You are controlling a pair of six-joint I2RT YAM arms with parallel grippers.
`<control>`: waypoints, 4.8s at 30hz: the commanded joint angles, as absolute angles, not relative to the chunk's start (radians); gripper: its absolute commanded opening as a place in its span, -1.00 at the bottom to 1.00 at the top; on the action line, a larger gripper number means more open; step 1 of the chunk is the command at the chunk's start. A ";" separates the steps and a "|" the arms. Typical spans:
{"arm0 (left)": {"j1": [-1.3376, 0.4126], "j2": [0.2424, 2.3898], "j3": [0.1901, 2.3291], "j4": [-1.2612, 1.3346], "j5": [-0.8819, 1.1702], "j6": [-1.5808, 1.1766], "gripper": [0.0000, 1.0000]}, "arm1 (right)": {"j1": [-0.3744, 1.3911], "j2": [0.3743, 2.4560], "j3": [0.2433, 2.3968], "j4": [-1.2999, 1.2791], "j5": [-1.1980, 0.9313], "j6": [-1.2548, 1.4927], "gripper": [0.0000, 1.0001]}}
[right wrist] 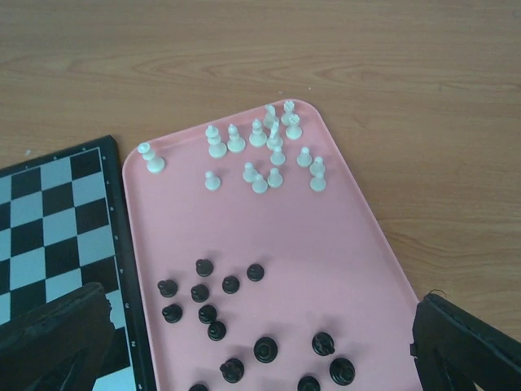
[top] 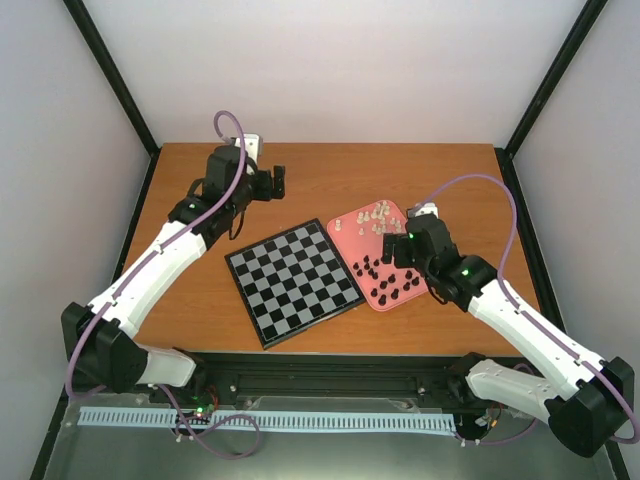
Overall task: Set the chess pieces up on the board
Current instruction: Pick up the chess piece from the storage box, then place the chess piece on the chessboard.
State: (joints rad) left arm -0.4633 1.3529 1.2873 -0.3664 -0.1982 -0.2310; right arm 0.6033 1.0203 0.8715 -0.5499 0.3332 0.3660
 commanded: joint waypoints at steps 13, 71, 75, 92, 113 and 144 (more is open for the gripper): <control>-0.474 1.354 1.278 -0.347 -0.246 -0.232 0.99 | 0.615 1.021 0.830 -0.622 0.407 0.402 0.73; -0.474 1.423 1.262 -0.326 -0.291 -0.224 0.99 | 0.623 1.272 0.624 -0.517 0.169 0.527 -0.37; -0.474 1.423 1.262 -0.328 -0.295 -0.223 1.00 | 0.623 1.285 0.624 -0.511 0.170 0.526 -0.45; -0.474 1.427 1.268 -0.337 -0.312 -0.220 0.99 | 0.624 1.262 0.645 -0.548 0.175 0.521 -0.92; -0.474 1.421 1.268 -0.340 -0.305 -0.225 0.99 | 0.636 1.109 0.817 -0.677 0.125 0.402 -0.94; -0.474 1.385 1.247 -0.354 -0.353 -0.250 1.00 | 1.073 1.510 1.053 -0.636 0.374 0.437 -0.95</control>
